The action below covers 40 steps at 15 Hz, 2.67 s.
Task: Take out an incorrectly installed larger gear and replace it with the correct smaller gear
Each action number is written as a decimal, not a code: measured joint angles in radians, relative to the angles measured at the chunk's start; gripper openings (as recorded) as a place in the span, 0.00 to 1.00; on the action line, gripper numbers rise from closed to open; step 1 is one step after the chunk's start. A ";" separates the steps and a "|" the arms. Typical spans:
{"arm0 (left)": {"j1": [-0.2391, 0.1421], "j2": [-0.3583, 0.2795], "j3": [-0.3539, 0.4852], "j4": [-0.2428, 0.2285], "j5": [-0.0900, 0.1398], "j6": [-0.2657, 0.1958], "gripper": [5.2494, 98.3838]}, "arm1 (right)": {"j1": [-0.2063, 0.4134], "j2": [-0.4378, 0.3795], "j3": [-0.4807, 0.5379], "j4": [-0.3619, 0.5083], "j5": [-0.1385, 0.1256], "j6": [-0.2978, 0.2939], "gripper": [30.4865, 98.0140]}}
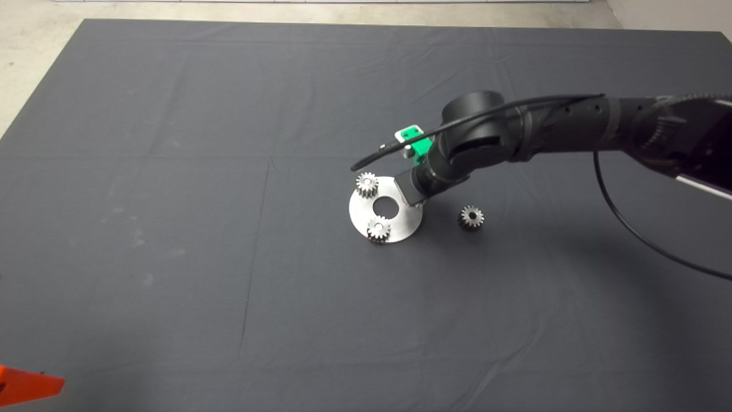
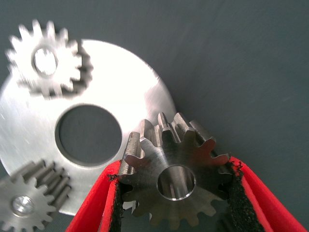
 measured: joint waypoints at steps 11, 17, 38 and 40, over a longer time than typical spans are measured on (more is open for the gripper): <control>0.000 0.000 0.000 0.000 0.000 0.000 0.89 | 0.248 -0.023 0.036 0.262 0.008 0.034 0.22; 0.000 -0.001 0.000 0.000 0.004 0.000 0.89 | 0.207 -0.352 0.261 0.339 -0.009 0.084 0.22; 0.000 -0.009 0.000 0.000 0.003 0.000 0.89 | -0.125 -0.517 0.405 0.318 0.003 0.107 0.22; 0.000 -0.020 0.000 0.000 0.003 0.000 0.89 | -0.131 -0.528 0.398 0.304 -0.002 0.095 0.22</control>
